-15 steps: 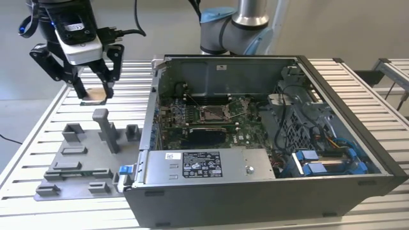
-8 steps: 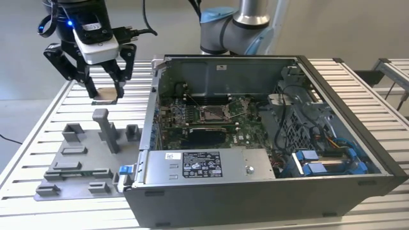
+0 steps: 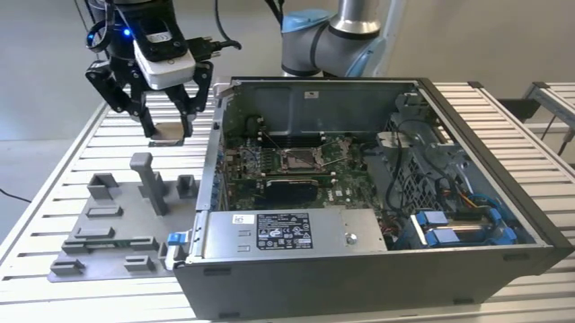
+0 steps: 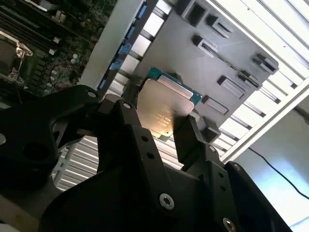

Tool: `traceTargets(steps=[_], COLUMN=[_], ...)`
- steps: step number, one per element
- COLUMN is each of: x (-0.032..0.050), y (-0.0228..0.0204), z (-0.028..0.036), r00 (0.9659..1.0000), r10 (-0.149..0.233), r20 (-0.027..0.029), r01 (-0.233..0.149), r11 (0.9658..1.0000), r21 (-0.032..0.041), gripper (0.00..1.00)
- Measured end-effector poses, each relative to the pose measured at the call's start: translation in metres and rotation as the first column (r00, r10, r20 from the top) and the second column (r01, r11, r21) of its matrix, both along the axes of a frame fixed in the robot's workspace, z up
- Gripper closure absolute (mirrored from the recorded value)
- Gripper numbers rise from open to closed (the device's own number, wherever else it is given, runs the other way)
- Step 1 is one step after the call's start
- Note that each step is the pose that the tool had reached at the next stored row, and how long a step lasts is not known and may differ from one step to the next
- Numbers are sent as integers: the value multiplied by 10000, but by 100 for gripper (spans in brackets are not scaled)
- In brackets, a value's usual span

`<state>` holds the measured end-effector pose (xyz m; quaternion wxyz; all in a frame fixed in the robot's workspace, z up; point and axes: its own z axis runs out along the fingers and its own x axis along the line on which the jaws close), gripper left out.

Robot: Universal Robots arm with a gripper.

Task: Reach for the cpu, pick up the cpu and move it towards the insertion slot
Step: 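Pick up the cpu and move it towards the insertion slot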

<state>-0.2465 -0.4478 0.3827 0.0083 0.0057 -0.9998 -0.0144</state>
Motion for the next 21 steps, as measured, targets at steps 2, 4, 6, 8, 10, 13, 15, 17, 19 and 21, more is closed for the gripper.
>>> traceTargets(steps=[2,4,6,8,10,13,15,17,19,21], x=[76,162,233,288,338,392,444,511,583,666], y=[0,0,0,0,0,0,0,0,0,1], z=[0,0,0,0,0,0,0,0,0,0], r00=[10000,10000,10000,10000,10000,10000,10000,10000,10000,10000], r10=[1,1,1,1,1,0,1,1,0,1], r20=[-2,-6,-9,-7,-8,-8,-8,-8,-7,-8], r01=[-1,-1,-1,-1,-1,0,-1,-1,0,-1], r11=[10000,10000,10000,10000,10000,10000,10000,10000,10000,10000], r21=[0,0,-1,1,0,0,0,0,0,0], gripper=[100,100,100,100,100,100,100,100,100,100])
